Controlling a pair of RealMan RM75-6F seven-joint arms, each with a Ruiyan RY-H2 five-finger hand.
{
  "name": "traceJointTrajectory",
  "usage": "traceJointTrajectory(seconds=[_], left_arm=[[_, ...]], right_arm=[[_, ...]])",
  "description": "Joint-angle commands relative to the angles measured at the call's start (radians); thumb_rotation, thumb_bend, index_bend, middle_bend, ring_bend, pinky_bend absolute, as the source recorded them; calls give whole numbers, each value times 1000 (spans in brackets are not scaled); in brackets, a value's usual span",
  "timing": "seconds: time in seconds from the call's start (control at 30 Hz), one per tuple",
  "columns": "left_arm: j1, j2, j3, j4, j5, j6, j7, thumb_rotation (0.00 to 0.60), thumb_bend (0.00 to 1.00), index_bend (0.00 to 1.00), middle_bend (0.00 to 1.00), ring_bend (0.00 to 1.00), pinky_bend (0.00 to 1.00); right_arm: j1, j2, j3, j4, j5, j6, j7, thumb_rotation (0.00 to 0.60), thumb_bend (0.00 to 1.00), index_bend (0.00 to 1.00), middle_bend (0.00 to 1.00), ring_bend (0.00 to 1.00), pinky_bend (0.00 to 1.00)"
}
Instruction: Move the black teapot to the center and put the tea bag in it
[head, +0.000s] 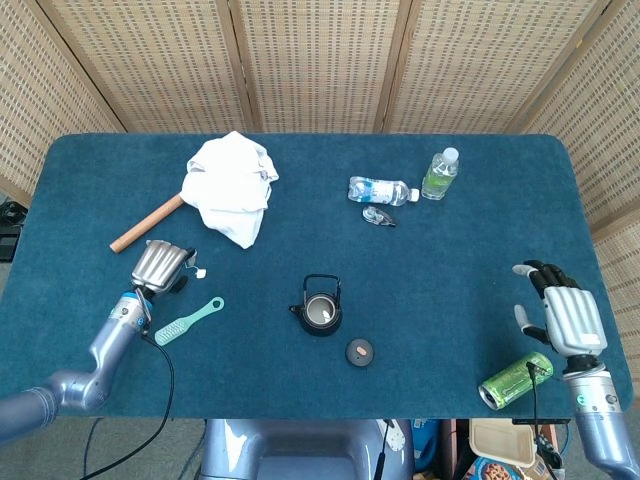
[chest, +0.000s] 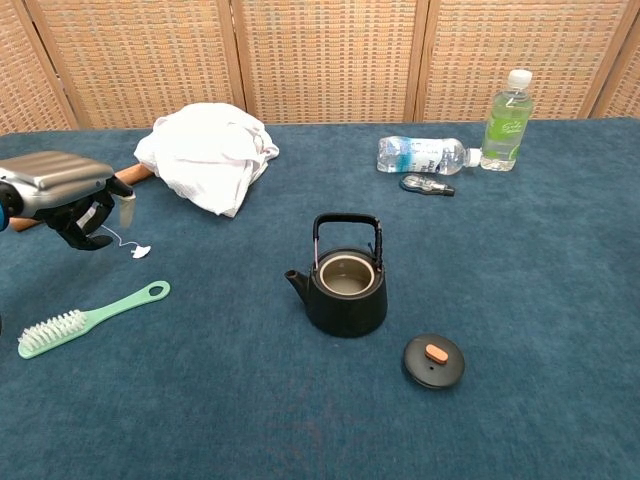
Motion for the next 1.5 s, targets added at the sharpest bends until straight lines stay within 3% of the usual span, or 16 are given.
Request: traceJointTrajectory(seconds=[0.03,1.5], left_arm=[[-4,-9,0,10,-9,-5,-1,600,357,467,709,696,716],[-67,-128,1,121,-129,-47,69,600,352,476,710,699,717]], right_arm=[[-1,0,2,0,-1,-1,0,600,578,270,272,208,363],[-41,14,24,19,7,-33,31,600,579,270,274,208,363]])
